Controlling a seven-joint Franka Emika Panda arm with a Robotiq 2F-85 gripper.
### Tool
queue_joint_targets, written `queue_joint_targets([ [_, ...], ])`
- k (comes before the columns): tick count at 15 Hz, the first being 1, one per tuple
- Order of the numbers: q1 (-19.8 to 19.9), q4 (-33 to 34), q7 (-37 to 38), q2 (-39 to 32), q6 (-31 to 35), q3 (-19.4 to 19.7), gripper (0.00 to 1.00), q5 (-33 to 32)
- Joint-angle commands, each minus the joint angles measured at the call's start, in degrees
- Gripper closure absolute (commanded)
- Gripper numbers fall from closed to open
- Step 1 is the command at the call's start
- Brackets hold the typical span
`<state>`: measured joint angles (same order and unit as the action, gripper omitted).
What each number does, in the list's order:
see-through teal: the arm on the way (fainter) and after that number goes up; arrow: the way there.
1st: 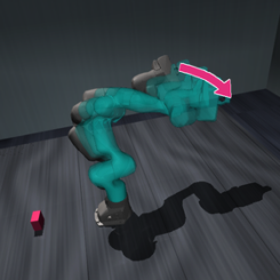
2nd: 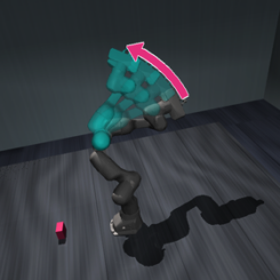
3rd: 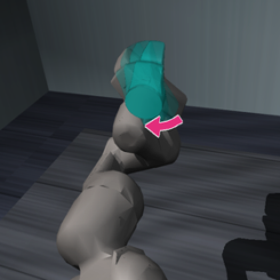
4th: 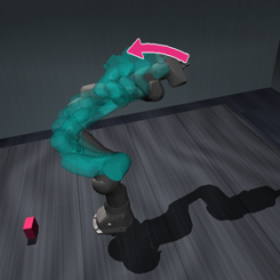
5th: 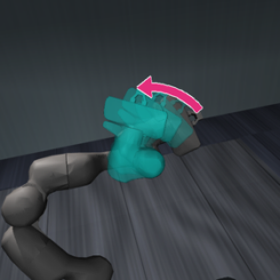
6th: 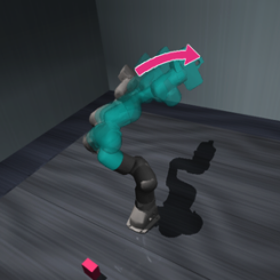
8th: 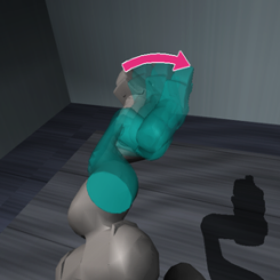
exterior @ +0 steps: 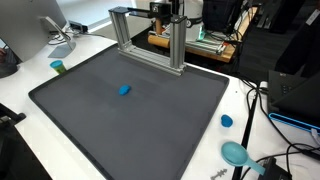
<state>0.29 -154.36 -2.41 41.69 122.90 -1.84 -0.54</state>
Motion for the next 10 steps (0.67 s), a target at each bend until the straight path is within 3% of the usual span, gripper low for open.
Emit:
queue_joint_targets([
  [1,-0.57,0.08,-1.22,-0.01,0.01,1.01,0.00,-0.67],
  [10,-0.82,-0.06,-0.82,-1.07,0.12,1.78,0.00,0.72],
])
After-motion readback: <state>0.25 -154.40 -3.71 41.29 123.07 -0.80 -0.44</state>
